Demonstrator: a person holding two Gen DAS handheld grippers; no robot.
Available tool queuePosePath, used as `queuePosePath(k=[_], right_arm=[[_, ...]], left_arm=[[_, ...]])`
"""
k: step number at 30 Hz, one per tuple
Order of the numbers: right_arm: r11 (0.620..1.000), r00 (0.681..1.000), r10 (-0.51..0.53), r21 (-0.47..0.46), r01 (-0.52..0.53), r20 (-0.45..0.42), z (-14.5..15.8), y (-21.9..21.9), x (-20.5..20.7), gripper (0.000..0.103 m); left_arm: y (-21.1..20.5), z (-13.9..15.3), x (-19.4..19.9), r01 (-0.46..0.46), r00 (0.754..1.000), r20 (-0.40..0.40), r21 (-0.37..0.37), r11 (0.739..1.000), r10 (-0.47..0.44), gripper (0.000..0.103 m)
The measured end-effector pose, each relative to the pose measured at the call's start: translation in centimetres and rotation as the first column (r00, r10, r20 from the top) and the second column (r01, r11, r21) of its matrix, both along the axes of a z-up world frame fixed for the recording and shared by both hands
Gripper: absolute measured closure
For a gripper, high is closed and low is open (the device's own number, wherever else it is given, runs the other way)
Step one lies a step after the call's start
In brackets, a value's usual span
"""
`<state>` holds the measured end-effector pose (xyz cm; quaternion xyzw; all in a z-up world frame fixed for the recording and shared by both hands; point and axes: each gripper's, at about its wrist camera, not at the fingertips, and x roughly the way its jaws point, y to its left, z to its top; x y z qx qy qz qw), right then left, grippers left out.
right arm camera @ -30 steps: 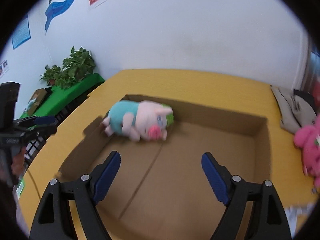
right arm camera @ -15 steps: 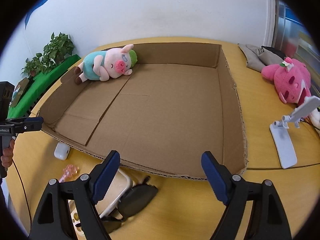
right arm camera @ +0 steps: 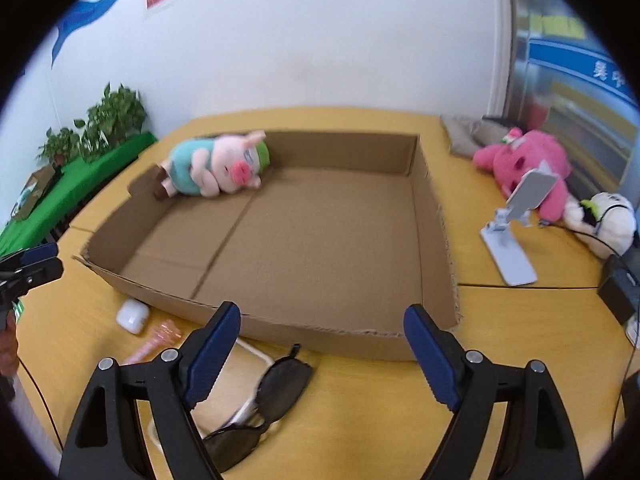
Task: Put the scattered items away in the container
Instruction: 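Withdraw both tools and move toward the items beside the box, then grasp the black sunglasses with the right gripper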
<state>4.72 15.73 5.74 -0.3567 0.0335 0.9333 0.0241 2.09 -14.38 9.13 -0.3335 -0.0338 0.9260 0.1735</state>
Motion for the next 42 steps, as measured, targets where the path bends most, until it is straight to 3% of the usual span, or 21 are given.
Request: queuePosePath(k=[3, 8, 13, 17, 21, 25, 29, 34, 38, 41, 42], right_arm=[[1.0, 0.998, -0.018, 0.025, 0.02, -0.054, 1.3, -2.0, 2.5, 0.019], [1.0, 0.994, 0.008, 0.029, -0.005, -0.111, 3.2, -4.2, 5.4, 0.019], [0.999, 0.993, -0.001, 0.048, 0.007, -0.122, 4.5, -4.3, 6.4, 0.019], [1.0, 0.996, -0.014, 0.01, 0.015, -0.09, 3.8, -3.1, 6.5, 0.019], [0.997, 0.998, -0.05, -0.061, 0.048, -0.025, 1.4, -0.6, 6.1, 0.019], [0.982, 0.99, -0.095, -0.154, 0.111, 0.106, -2.9, 2.4, 4.8, 0.019], [0.969, 0.975, -0.075, -0.214, 0.121, 0.211, -6.6, 2.6, 3.1, 0.02], [0.957, 0.97, -0.004, -0.279, 0.074, 0.243, -8.0, 0.5, 0.8, 0.02], [0.959, 0.965, 0.025, -0.28, 0.05, 0.26, -8.6, -1.1, -1.3, 0.021], [0.968, 0.961, 0.026, -0.246, 0.045, 0.277, -9.3, -1.5, -1.8, 0.025], [0.971, 0.96, 0.023, -0.235, 0.046, 0.28, -9.5, -1.5, -1.7, 0.031]], left_arm=[[1.3, 2.3, 4.0, -0.066, 0.986, -0.154, 0.038, 0.997, 0.071, 0.0], [3.2, 3.3, 6.2, -0.048, 0.982, -0.185, 0.016, 0.999, 0.051, 0.0], [4.1, 3.1, 7.3, -0.003, 0.99, -0.143, 0.038, 0.999, 0.008, 0.0], [5.7, 2.5, 7.4, 0.077, 0.993, -0.089, 0.053, 0.996, -0.072, 0.0], [7.4, 0.7, 6.8, 0.144, 0.989, -0.03, 0.045, 0.988, -0.143, 0.0], [9.1, -1.8, 6.2, 0.202, 0.978, 0.052, 0.038, 0.979, -0.204, 0.0], [10.6, -4.3, 5.7, 0.232, 0.966, 0.118, 0.011, 0.973, -0.232, 0.0], [11.2, -6.9, 4.8, 0.24, 0.951, 0.199, 0.006, 0.971, -0.236, 0.002], [11.2, -8.1, 4.3, 0.238, 0.942, 0.243, 0.0, 0.971, -0.231, 0.01], [11.2, -8.1, 4.6, 0.251, 0.938, 0.243, 0.012, 0.968, -0.247, 0.01], [11.3, -7.9, 4.8, 0.264, 0.936, 0.237, 0.02, 0.964, -0.261, 0.01]])
